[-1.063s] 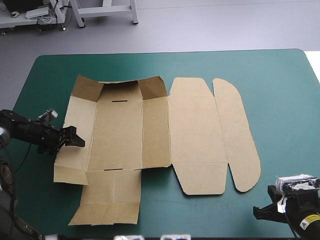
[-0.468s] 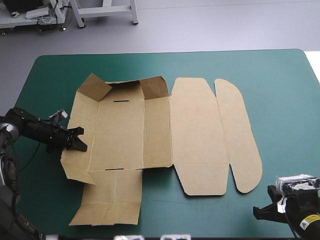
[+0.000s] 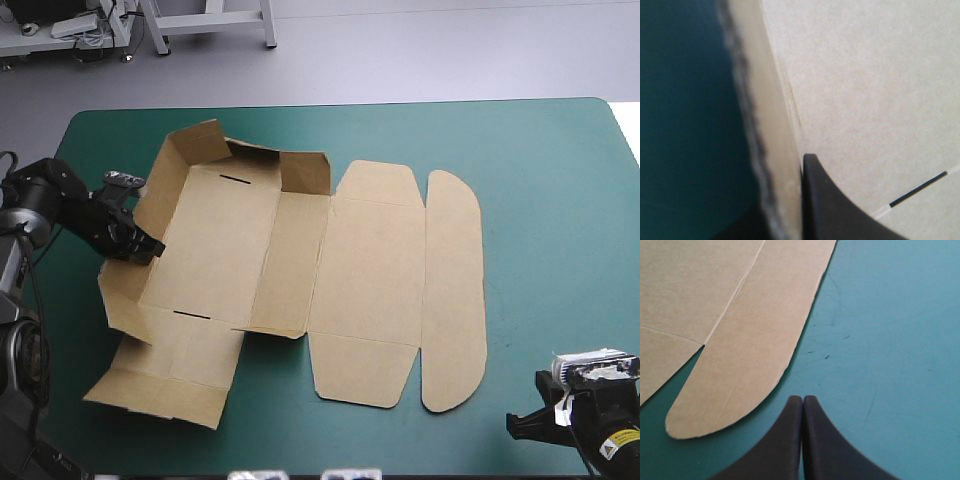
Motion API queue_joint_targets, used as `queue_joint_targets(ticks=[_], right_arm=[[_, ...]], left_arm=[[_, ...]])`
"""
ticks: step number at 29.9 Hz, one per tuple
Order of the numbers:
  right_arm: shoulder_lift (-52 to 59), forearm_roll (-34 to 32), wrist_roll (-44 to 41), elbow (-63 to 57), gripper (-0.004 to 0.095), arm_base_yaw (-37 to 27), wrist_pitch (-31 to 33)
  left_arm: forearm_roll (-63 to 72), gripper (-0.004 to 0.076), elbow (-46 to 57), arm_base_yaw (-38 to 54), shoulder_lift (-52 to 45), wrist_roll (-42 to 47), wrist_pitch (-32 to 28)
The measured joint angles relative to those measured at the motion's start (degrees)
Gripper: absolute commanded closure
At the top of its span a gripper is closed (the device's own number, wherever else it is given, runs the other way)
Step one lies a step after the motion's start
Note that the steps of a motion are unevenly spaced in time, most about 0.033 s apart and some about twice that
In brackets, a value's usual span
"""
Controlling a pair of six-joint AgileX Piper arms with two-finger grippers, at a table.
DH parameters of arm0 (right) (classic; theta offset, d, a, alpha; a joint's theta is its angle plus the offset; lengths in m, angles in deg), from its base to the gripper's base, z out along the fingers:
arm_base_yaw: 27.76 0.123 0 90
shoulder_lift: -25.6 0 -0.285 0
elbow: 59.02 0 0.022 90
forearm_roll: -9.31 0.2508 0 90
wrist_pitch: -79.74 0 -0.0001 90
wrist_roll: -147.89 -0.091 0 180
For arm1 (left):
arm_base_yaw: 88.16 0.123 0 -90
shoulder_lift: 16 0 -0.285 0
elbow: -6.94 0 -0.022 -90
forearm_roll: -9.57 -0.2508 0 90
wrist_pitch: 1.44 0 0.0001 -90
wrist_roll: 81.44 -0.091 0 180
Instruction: Fold the box
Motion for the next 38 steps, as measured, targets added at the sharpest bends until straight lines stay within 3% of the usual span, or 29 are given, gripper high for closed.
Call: queue_joint_targets(ticks=[10,23,32,38], right_arm=[[0.0,0.0,0.0,0.0,0.0926,0.0,0.0],[0.0,0.0,0.0,0.0,0.0926,0.0,0.0],[0.0,0.0,0.0,0.0,0.0926,0.0,0.0],[0.0,0.0,0.0,0.0,0.0926,0.0,0.0]], left_arm=[[-11.2,0.0733,-12.0,-17.7,-0.4,-6.2,-1.1],[-30.8,0.0733,-14.7,-38.1,-0.4,-7.2,-16.5],[-33.2,0.0733,-14.7,-48.7,-0.4,-6.8,-17.4],[-41.4,0.0733,-14.1,-54.8,-0.4,1.2,-17.6]])
